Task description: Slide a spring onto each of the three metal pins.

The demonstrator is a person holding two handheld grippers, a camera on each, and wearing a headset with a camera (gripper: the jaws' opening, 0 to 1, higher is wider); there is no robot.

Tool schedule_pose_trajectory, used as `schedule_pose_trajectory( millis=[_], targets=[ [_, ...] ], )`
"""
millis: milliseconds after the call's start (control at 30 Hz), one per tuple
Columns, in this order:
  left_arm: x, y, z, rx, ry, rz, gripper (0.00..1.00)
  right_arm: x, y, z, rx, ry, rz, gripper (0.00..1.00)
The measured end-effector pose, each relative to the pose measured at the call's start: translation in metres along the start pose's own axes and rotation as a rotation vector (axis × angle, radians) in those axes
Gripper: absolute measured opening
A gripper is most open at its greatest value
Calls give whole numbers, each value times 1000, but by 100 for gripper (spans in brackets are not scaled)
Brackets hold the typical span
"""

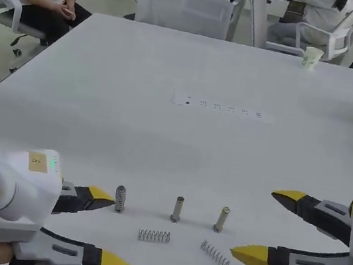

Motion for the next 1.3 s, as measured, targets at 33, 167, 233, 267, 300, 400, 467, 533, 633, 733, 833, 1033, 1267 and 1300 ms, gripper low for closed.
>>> schedule_pose_trajectory(
  millis=[33, 167, 233, 267, 300, 400, 467, 533, 633, 733, 833, 1033, 1267, 1300],
  targets=[
    [2, 1, 1, 0, -5, 2, 54, -2, -1, 2, 2, 2, 5, 75],
    [10, 3, 9, 3, -31, 19, 53, -8, -5, 9, 36, 16, 21, 80],
    [14, 4, 11, 7, -43, 28, 53, -10, -7, 12, 54, 15, 24, 81],
    [16, 4, 11, 12, -49, 33, 53, -11, -8, 14, 61, 20, 32, 82],
    [18, 5, 11, 16, -54, 38, 52, -11, -8, 15, 69, 24, 36, 84],
    [25, 4, 11, 32, -71, 47, 51, -14, -9, 18, 86, 28, 48, 85],
    [30, 3, 11, 39, -79, 59, 51, -15, -10, 18, 98, 36, 48, 86],
    [35, 2, 12, 55, -91, 58, 50, -15, -10, 19, 96, 28, 56, 87],
    [41, -2, 15, 69, -109, 62, 50, -16, -10, 22, 101, 15, 63, 86],
    [46, -6, 16, 77, -117, 51, 46, -16, -10, 22, 106, 16, 67, 86],
    [51, -11, 15, 82, -124, 39, 41, -16, -10, 21, 105, 12, 71, 86],
    [59, -21, 18, 84, -136, -3, 29, -17, -9, 21, 111, 8, 80, 86],
    [65, -28, 19, 98, -138, -23, 18, -18, -10, 25, 121, -6, 77, 85],
    [65, -28, 19, 97, -138, -24, 17, -18, -9, 25, 121, -9, 77, 85]
  ],
)
Point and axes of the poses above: the centre of the closed fingertips' face, and the gripper's own axes: x roughly forward along the fingers, y roughly to its right, z roughly out of its underside, the point moved 4 cm from there along -x, roughly backward along the fingers, and after that the axes turned 8 degrees about -x, right-handed, at the moved point
